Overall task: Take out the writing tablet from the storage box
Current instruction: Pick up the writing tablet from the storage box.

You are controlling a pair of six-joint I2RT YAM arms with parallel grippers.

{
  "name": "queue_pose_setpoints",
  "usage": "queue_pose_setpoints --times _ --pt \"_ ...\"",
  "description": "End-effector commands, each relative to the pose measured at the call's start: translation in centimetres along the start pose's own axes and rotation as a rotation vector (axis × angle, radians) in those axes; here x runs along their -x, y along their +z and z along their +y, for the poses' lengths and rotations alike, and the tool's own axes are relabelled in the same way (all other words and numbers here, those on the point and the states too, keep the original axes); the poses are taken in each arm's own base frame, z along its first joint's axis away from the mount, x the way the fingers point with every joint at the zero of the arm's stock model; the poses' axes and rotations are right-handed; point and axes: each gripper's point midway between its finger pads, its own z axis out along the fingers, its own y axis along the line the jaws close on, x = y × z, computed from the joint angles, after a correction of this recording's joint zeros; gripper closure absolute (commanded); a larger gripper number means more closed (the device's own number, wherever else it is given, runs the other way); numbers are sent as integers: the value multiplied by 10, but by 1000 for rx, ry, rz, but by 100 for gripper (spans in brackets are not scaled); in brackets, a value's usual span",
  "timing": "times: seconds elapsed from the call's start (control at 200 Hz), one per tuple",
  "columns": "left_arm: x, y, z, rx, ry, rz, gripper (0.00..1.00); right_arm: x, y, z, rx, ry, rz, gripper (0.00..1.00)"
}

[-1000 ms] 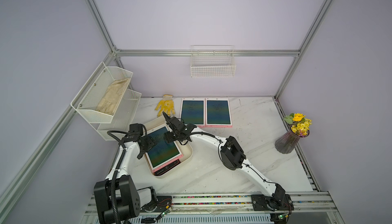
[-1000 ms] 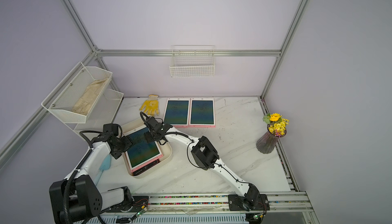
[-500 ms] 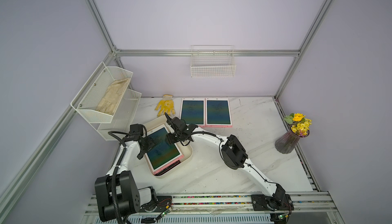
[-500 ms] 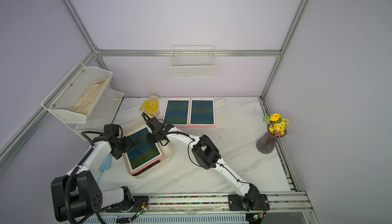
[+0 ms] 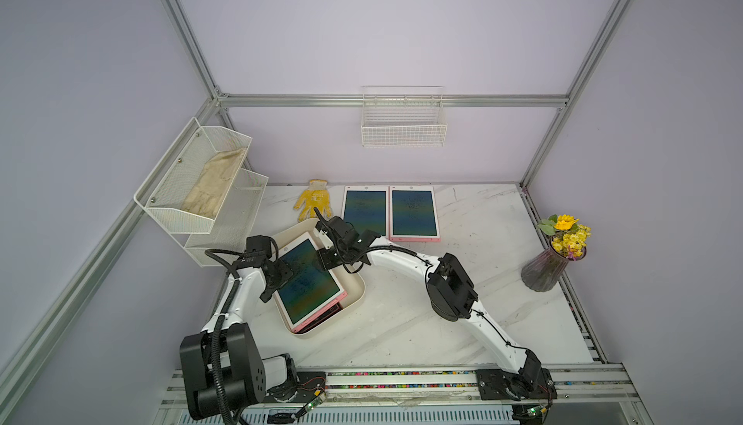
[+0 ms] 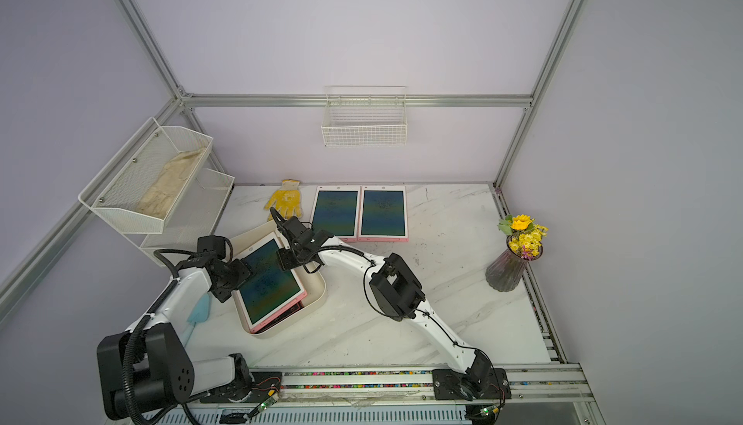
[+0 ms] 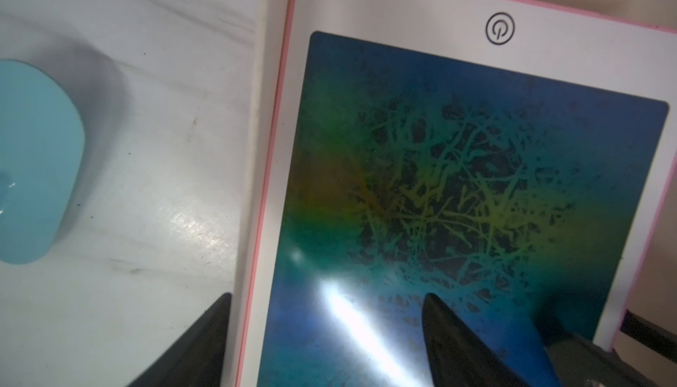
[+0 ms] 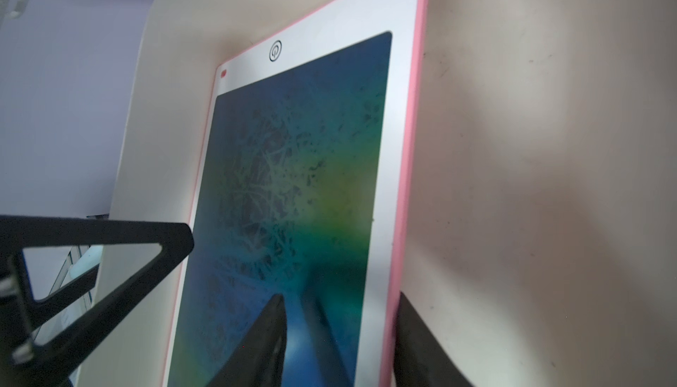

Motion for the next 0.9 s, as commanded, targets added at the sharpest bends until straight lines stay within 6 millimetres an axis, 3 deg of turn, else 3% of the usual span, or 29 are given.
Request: queue_pose_setpoints --times 0.0,0.14,0.255,0.32,0.575,0.895 --pt "-6 7 -7 -55 -4 16 22 15 -28 23 29 -32 -35 52" --pt "-6 7 -7 -55 -4 16 22 13 -28 23 29 -34 -32 53" --pt "-6 8 -7 -53 -2 17 22 11 -31 28 58 -40 -21 70" --pt "-6 8 -6 -49 -4 18 23 12 -37 36 92 -49 -20 75" --pt "-6 8 -8 -62 -3 14 23 6 -51 69 269 -87 23 80" --pt "-3 2 -8 -72 -3 -11 23 -20 -40 64 305 -74 99 80"
